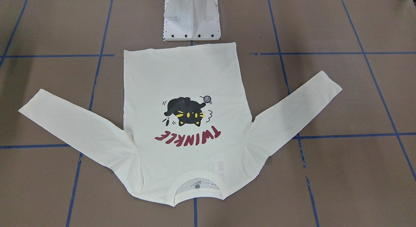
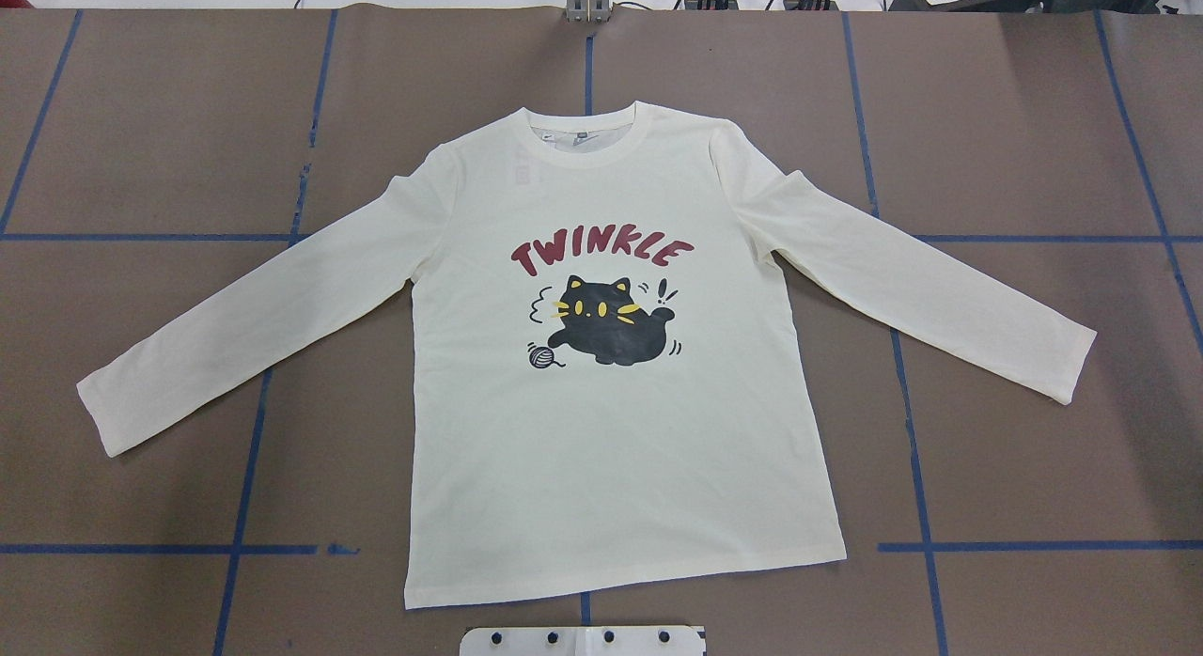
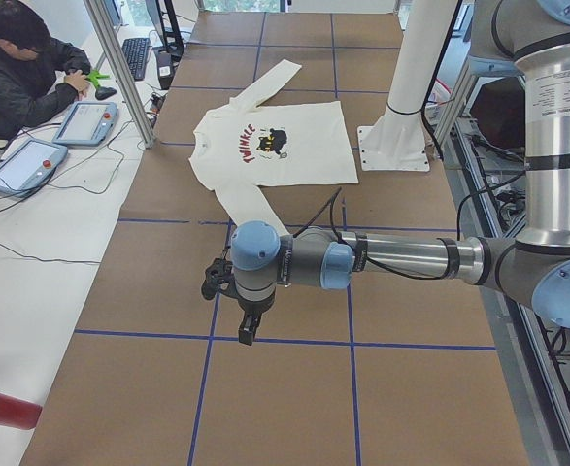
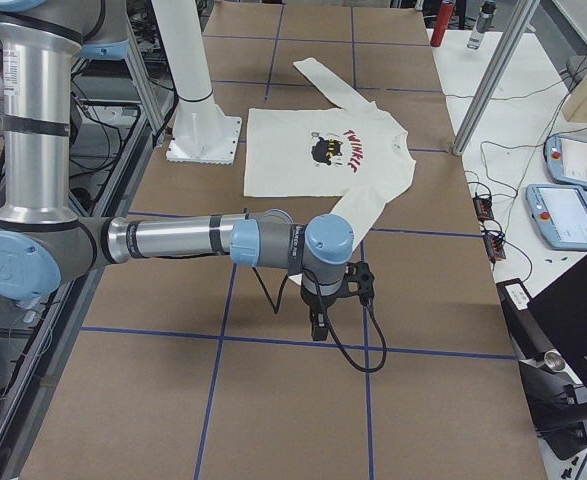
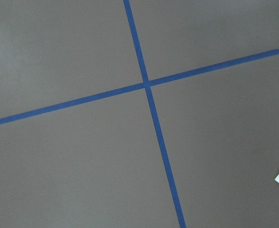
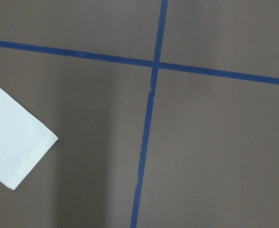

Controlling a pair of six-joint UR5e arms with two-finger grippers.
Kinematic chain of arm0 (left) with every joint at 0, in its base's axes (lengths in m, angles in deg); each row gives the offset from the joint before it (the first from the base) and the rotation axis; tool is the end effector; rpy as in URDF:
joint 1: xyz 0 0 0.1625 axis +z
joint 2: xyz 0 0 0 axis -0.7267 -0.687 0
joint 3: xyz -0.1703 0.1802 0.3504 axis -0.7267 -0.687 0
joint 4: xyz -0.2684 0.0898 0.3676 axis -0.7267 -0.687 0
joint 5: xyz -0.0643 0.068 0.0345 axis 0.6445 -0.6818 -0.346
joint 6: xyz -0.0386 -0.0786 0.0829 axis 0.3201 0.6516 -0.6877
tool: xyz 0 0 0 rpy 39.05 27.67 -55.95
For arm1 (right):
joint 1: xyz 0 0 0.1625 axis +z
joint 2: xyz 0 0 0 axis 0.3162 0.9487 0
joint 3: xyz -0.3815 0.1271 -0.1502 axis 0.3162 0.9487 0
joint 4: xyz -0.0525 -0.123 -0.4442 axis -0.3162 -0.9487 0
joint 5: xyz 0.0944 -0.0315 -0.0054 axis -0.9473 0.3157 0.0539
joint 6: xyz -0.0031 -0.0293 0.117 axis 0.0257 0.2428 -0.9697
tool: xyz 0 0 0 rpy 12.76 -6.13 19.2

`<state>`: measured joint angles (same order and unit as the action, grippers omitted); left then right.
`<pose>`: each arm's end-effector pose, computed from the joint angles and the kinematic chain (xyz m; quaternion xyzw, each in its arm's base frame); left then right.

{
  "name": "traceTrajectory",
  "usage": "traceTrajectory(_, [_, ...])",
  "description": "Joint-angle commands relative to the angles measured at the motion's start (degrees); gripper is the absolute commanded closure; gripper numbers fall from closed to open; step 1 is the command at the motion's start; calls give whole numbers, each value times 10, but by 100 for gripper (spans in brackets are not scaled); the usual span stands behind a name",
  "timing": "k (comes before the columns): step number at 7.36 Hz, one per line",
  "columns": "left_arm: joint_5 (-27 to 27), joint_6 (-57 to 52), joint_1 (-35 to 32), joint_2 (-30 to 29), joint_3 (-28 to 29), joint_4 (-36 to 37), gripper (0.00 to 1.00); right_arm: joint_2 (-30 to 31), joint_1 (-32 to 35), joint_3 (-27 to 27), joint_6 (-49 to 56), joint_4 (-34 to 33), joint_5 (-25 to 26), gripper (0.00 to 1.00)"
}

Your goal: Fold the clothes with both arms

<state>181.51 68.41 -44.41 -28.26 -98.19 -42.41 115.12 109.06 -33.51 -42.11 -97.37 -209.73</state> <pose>-0.0579 -0.5027 0.6403 0.1101 0.3673 0.1045 0.9176 0.0558 -0.5022 0.6274 0.0151 -0.3708 -0.0627 0.9265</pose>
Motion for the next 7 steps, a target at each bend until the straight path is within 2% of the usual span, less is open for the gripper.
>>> traceTrajectory(1, [4, -3, -1, 14, 8, -76, 0, -8, -12, -1, -1, 1, 0, 0])
traceTrajectory(3, [-3, 7, -1, 10, 8, -113, 0, -40, -30, 1, -12, 1, 3, 0])
traceTrajectory(4, [-5, 32, -4, 0, -2, -130, 0, -66, -30, -1, -69, 1, 3, 0])
traceTrajectory(5, [-8, 36, -3, -32, 8, -193, 0, -97, -30, 3, -151, 17, 4, 0])
traceTrajectory(6, [-8, 34, -4, -50, 17, -250, 0, -103, -29, 3, -214, 56, 2, 0])
traceTrajectory(7, [-6, 41, -4, -56, 23, -265, 0, -87, -29, 6, -223, 101, -2, 0])
